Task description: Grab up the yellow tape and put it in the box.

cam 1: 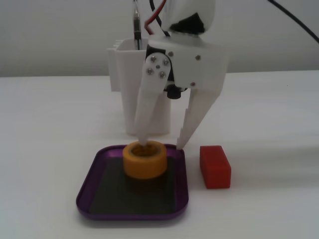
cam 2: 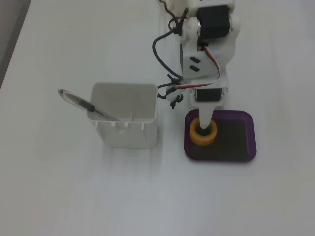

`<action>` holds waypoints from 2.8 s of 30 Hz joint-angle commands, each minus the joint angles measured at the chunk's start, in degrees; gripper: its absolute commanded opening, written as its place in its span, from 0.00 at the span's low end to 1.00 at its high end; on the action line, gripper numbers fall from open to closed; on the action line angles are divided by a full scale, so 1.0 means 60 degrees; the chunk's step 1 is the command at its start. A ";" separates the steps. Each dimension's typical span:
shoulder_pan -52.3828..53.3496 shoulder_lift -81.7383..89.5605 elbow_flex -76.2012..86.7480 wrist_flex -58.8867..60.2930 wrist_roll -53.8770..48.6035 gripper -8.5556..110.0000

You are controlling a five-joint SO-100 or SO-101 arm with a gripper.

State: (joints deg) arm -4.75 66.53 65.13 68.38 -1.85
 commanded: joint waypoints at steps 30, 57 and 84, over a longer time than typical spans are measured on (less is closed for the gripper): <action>0.0073 1.4575 0.8057 0.2476 -0.0059 0.20; 0.2197 2.1782 1.8472 -0.0454 0.0132 0.15; 0.2183 2.1782 1.8501 -0.0586 0.0132 0.10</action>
State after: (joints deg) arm 8.17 192.48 175.61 65.39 -1.32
